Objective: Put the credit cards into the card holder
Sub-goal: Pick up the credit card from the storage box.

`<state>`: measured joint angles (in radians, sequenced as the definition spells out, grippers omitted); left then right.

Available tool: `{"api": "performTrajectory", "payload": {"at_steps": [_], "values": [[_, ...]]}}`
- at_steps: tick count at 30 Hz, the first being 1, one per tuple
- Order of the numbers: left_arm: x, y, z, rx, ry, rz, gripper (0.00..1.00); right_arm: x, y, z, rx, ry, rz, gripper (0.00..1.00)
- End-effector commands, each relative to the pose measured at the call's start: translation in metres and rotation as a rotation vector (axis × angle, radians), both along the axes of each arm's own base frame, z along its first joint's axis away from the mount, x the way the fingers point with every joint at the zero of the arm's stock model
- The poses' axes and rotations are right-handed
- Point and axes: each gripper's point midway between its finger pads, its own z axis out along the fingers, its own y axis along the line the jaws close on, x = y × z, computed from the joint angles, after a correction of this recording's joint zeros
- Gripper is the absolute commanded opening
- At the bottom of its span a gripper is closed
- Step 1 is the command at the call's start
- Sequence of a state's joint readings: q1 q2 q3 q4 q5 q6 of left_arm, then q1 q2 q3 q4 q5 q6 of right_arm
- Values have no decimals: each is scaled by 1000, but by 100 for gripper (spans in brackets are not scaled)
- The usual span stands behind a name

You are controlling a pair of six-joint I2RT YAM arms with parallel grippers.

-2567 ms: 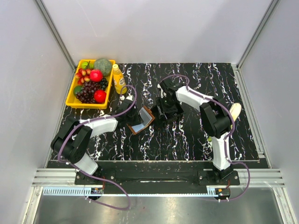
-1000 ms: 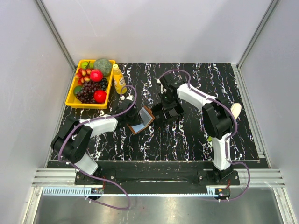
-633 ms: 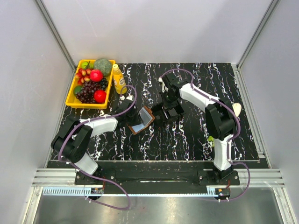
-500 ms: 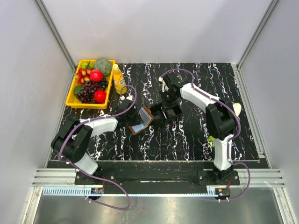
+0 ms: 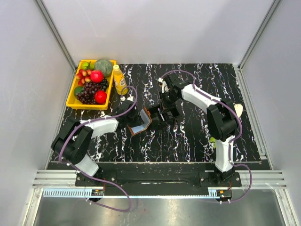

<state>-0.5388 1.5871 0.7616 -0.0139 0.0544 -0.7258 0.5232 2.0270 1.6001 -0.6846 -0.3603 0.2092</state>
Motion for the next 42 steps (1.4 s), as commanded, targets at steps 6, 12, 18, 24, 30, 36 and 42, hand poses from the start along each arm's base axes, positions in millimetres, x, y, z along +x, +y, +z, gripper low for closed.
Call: {"api": "performTrajectory", "payload": {"at_steps": [6, 12, 18, 24, 30, 36, 42], "values": [[12, -7, 17, -27, -50, -16, 25, -2, 1, 30, 74, -17, 39, 6], [13, -6, 19, -22, -62, -19, 25, -4, -15, 24, 73, 8, 27, 13], [12, -7, 18, -26, -54, -22, 25, -1, -14, 15, 80, 18, 23, 13], [10, -5, 17, -14, -44, -23, 25, 5, -18, 5, 61, 22, -7, 5], [12, -5, 16, -13, -43, -22, 25, 8, -27, -7, -2, 23, -22, 0], [13, -6, 15, -10, -39, -25, 25, 12, -42, 11, -65, -47, -49, 0], [11, -8, 15, -22, -36, -27, 25, 6, -19, 49, 85, -53, -6, 0]]}}
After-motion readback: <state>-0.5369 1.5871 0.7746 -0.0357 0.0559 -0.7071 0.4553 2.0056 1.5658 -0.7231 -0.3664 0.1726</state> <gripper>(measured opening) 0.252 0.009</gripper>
